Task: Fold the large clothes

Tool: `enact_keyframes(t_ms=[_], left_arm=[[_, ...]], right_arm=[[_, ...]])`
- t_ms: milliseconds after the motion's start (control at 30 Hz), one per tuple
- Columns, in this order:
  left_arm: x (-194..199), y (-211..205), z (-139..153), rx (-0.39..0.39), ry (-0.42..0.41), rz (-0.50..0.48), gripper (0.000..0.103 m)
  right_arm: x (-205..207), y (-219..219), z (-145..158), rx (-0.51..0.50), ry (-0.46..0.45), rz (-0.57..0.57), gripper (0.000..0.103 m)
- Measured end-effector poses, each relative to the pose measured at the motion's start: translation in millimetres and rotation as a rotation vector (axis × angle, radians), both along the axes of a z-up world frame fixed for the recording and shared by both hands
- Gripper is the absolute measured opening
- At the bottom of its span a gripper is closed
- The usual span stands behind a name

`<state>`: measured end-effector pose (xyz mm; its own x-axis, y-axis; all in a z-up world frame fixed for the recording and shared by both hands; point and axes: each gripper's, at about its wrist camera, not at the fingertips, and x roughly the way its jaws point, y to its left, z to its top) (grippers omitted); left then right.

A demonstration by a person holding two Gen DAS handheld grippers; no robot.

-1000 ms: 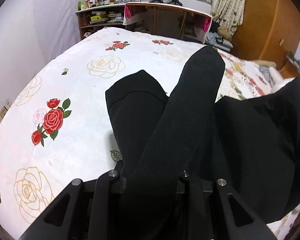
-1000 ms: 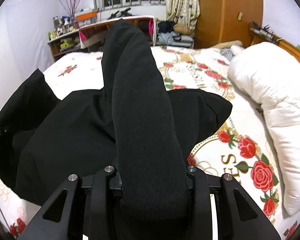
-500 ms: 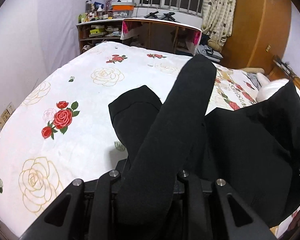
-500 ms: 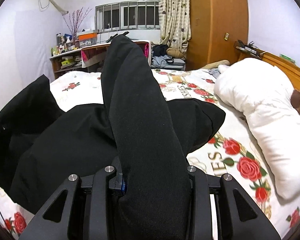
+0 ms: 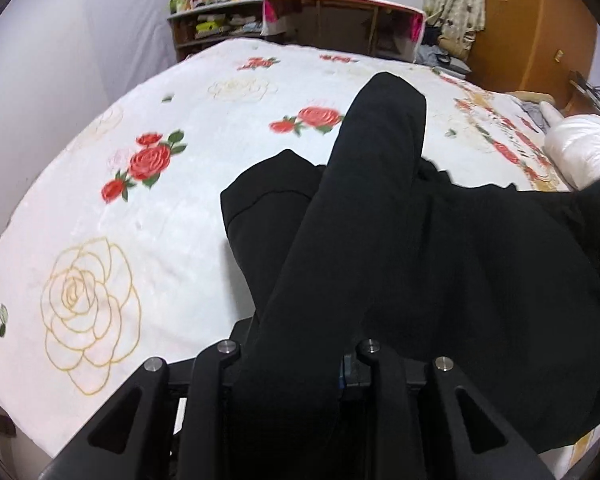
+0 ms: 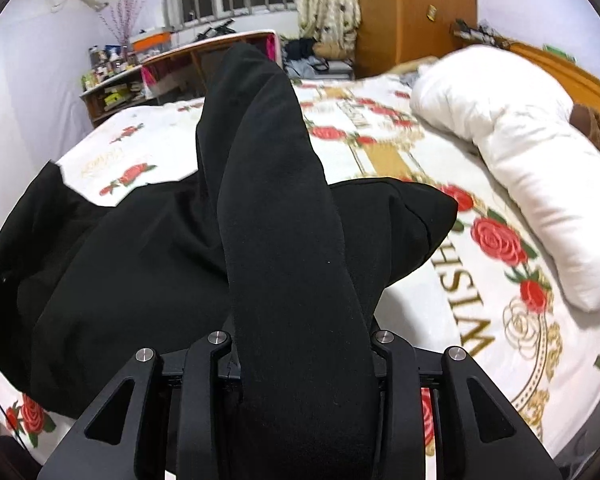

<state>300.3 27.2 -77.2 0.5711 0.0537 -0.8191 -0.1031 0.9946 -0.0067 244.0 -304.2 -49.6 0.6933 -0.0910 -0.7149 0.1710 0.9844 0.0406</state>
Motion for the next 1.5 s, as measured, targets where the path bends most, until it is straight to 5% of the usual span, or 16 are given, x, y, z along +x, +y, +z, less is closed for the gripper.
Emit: enact_keyframes(t_ms=[200, 533, 833, 1167, 1500], left_arm=[[19, 16, -31, 0.002, 0.071, 0.014, 0.047], [24, 22, -46, 0.037, 0.068, 0.001, 0.078], [16, 38, -30, 0.013, 0.076, 0.016, 0.079], [-21, 56, 14, 0.061, 0.019, 0.060, 0.079], [-70, 38, 42, -0.002, -0.021, 0.000, 0.079]], right_arm=[[8, -15, -27, 0.036, 0.070, -0.022, 0.042], [14, -44, -52, 0.174, 0.158, -0.021, 0.062], [9, -44, -37, 0.096, 0.198, -0.057, 0.076], [-26, -39, 17, -0.066, 0.108, -0.166, 0.077], [-67, -2, 47, -0.014, 0.039, -0.097, 0.077]])
